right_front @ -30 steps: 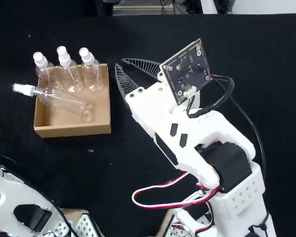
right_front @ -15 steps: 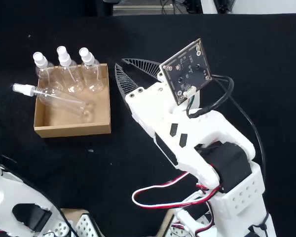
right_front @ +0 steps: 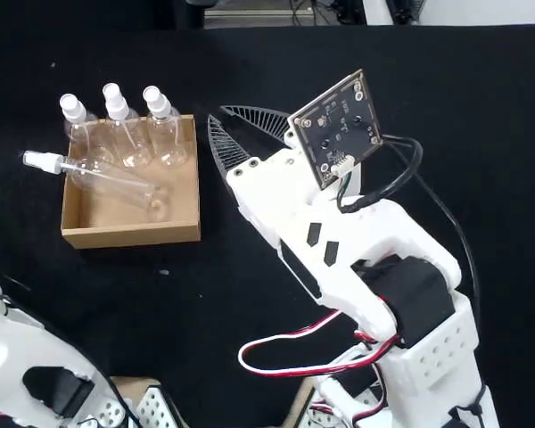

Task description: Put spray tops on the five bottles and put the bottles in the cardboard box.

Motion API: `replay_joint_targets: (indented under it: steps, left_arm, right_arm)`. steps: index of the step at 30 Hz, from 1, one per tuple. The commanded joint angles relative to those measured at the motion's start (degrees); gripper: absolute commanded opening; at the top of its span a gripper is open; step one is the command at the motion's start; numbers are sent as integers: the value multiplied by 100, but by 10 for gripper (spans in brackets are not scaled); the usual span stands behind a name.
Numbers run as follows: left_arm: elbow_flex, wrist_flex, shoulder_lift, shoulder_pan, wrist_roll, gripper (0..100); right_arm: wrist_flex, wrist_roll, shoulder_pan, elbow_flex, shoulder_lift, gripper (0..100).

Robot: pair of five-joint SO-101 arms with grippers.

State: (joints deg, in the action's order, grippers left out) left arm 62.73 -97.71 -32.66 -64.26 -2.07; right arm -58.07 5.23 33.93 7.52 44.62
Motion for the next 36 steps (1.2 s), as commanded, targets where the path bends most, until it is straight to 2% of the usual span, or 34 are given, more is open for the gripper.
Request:
replay_joint_targets:
  steps: [1,4,8,18,23,27,34,36]
  left_arm:
    - [-110,-185,88,31,-44,91]
    - [-110,-193,97,31,-44,30]
    - [75,-193,404,66,-35,35]
    - [1824,-185,2848,840,-35,35]
    - [2158,-18,3525,1244,-44,35]
    - [1798,818,3604,1156,-44,35]
    - [-66,3921,3596,418,0,36]
    - [-426,4440,3596,251,0,36]
  right_arm:
    - [193,26,-97,-338,-13,11]
    - [193,26,-97,-338,-4,11]
    - [193,26,-114,-356,-4,11]
    - [193,35,-114,-356,-4,11]
    - [185,62,-123,-365,-4,11]
    - [167,62,-123,-374,-4,11]
    - [193,62,-123,-347,-4,11]
    - [193,62,-123,-347,-4,11]
